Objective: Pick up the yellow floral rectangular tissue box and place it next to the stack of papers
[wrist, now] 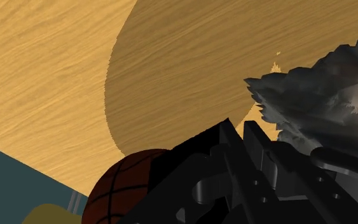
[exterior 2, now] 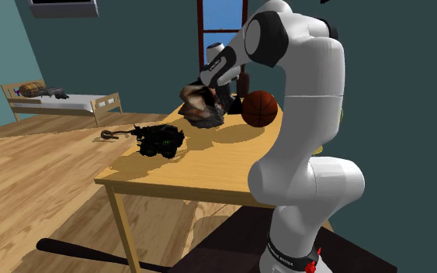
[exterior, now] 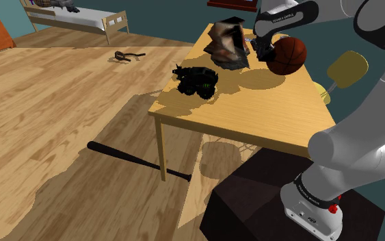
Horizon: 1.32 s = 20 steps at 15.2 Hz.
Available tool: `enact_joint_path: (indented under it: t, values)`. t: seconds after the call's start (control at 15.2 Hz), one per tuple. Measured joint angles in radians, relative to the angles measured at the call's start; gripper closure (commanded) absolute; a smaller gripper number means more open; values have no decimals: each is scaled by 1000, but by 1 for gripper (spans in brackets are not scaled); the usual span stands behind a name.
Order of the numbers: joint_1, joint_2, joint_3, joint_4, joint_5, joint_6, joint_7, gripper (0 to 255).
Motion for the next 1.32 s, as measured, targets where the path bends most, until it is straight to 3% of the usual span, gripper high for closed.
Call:
enact_joint_path:
  t: [1.32]
  values:
    - [18, 112, -38, -116, -128, 203, 138, 255]
